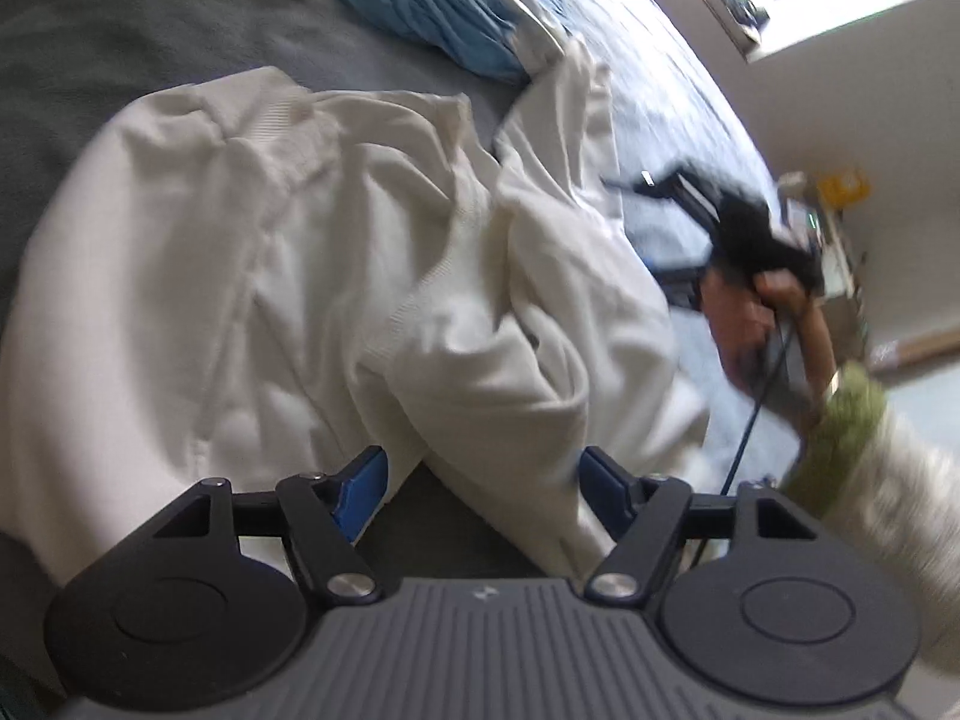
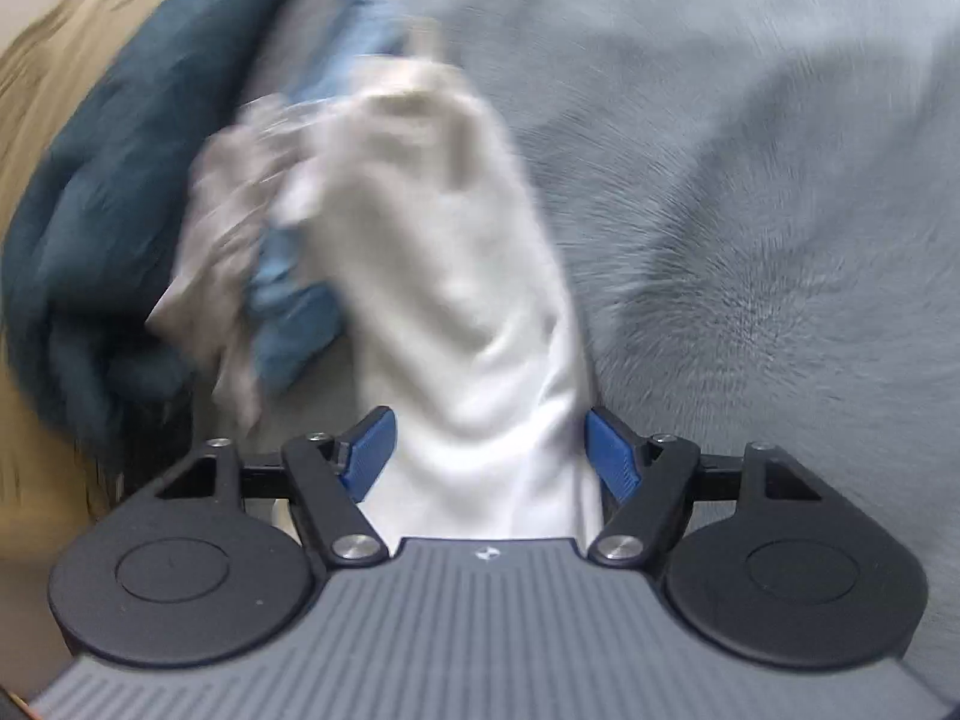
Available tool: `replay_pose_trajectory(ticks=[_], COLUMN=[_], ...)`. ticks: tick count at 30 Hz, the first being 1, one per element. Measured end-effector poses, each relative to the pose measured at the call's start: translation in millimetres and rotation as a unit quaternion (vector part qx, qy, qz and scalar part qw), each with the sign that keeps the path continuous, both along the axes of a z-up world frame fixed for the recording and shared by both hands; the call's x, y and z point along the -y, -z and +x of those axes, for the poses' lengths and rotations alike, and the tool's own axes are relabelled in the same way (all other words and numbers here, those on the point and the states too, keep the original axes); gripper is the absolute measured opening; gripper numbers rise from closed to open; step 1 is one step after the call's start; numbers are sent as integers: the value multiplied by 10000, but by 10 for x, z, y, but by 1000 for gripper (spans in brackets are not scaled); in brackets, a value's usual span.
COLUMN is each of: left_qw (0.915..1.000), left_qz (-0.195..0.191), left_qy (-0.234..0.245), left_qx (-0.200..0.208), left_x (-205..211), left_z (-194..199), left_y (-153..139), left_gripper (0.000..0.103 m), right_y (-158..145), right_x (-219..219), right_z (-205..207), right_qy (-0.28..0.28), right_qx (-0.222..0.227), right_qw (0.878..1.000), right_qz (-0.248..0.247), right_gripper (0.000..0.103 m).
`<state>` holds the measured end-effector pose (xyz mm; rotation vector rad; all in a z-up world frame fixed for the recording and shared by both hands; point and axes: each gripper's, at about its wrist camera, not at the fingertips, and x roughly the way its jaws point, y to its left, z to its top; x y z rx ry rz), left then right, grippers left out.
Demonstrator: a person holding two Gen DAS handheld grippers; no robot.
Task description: Fold clothes
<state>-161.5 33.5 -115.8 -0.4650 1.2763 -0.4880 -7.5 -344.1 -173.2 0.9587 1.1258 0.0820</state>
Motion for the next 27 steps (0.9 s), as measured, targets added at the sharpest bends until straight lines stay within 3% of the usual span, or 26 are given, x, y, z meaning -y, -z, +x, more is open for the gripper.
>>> replay_pose_trajectory(ticks=[1,2,3,4,6,10,13,15,16,21,22,27], left_qw=[9999,9997,9996,9995,9995,9995,9996,9996,9997,9991,9991,9985], left_qz=[115,177,216,255,276,255,197,142,93,-225,-181,271], left_qy=[75,94,89,85,78,163,224,226,190,-99,-121,-144], left_qx=[82,119,137,156,136,91,-11,-72,-116,-334,-359,-462], left_x=[54,88,114,139,162,112,31,-36,-71,-191,-179,-85], left_z=[-4,-7,-8,-9,-7,-67,-107,-117,-108,-11,6,58], left_y=[1,-2,-6,-10,-17,-77,-132,-183,-212,-320,-309,-212], left_gripper=[54,50,42,32,22,25,34,39,46,65,69,70], right_y=[4,-17,-40,-78,-277,-885,-1291,-1442,-1501,-1480,-1436,-1032], right_x=[-20,-34,-18,10,64,228,359,423,434,325,295,108], right_z=[8,-6,-36,-93,-290,-957,-1699,-2210,-2458,-3501,-3650,-4048], right_qy=[85,126,143,206,239,338,426,583,613,633,616,264], right_qx=[34,61,112,221,610,1340,1531,1377,1219,104,-99,-941], right_qw=[10000,9999,9998,9992,9967,9857,9821,9829,9855,9948,9951,9948], right_qz=[-30,-93,50,249,472,968,1010,1075,1009,791,770,281], right_gripper=[45,12,4,4,4,4,4,4,4,4,4,4])
